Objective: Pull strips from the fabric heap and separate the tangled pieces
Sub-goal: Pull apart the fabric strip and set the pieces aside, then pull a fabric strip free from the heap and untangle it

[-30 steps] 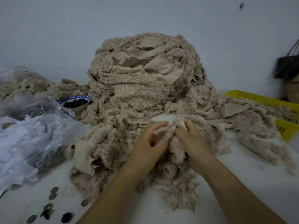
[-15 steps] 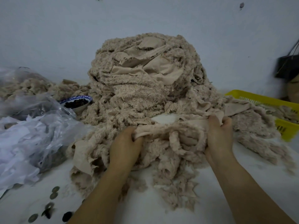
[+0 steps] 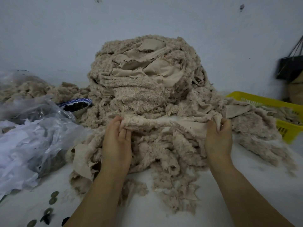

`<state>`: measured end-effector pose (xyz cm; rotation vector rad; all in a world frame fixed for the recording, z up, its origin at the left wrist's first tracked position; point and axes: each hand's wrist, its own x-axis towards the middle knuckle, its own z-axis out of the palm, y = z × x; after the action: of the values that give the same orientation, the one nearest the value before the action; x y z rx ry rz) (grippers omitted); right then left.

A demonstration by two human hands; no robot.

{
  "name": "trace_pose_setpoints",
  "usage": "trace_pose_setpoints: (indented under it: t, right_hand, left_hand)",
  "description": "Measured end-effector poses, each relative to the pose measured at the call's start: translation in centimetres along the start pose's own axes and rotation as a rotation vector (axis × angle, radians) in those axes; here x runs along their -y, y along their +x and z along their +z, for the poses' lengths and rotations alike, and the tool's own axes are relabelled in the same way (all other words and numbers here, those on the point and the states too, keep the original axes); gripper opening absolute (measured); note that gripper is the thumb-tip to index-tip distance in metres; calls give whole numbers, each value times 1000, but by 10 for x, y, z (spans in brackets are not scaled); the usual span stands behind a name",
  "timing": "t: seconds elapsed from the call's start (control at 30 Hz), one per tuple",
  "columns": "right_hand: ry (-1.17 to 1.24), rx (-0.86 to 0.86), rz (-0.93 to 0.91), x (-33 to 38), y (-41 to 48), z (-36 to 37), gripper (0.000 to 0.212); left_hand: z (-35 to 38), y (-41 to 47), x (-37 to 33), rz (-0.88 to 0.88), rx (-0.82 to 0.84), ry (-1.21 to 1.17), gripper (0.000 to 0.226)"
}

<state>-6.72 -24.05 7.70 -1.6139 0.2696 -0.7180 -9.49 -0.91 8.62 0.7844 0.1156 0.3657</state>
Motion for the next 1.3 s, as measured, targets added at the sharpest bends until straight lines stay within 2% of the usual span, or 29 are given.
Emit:
trace_pose_setpoints:
  t: [0.07,0.17,0.23,0.3,0.33,0.4,0.47,0.5,0.57,0.6,0.7,0.77,0.83,0.93,1.07,1.17,1.3]
  right_hand:
    - [-30,38,-15,0,-1,1,18]
    - [-192,141,-85,1,-8,5,10]
    - [-342,136,-223,3,-14,8,34]
    - [-292,151,-383,13,-24,9,45]
    - [-269,217,-443,17,-30,11,48]
    - [-279,458,-477,20,-40,17,53]
    - [-368,697,-508,14,-48,26,45]
    - [-432,742,-585,10,-51,31,36]
    - [-482,718,-716,5,-52,35,34]
    - [-479,688,-723,4,-50,34,34]
    - [-504,649,-663,-1,-36,31,27]
    - [-524,622,-551,-7,-29,29,25]
    - [-493,555,-438,-8,-25,25,20]
    - [-467,485,-316,-8,-23,22,35]
    - [-322,419,-131,-9,-14,18,43]
    - [-204,292,17,-9,-3,11,52]
    - [-167,208,66,-13,-2,17,52]
  left_hand:
    - [-3,2,-4,-141,-8,-243,30]
    - [-2,0,-3,-222,48,-279,34]
    - [3,-3,2,-246,74,-265,43]
    - [7,-5,7,-247,105,-228,48]
    - [9,-6,8,-241,126,-212,49]
    - [12,-10,12,-243,175,-184,50]
    - [14,-13,15,-275,211,-179,51]
    - [15,-14,16,-293,217,-192,51]
    - [16,-13,14,-302,212,-260,51]
    - [15,-11,11,-290,192,-306,49]
    - [8,-4,4,-250,117,-395,43]
    - [6,-1,1,-260,86,-412,43]
    - [6,-1,1,-267,89,-450,33]
    - [7,-3,2,-272,100,-460,10]
    - [5,-5,2,-253,121,-415,15]
    - [3,-3,0,-224,57,-394,9]
    - [5,-8,3,-228,-44,-257,9]
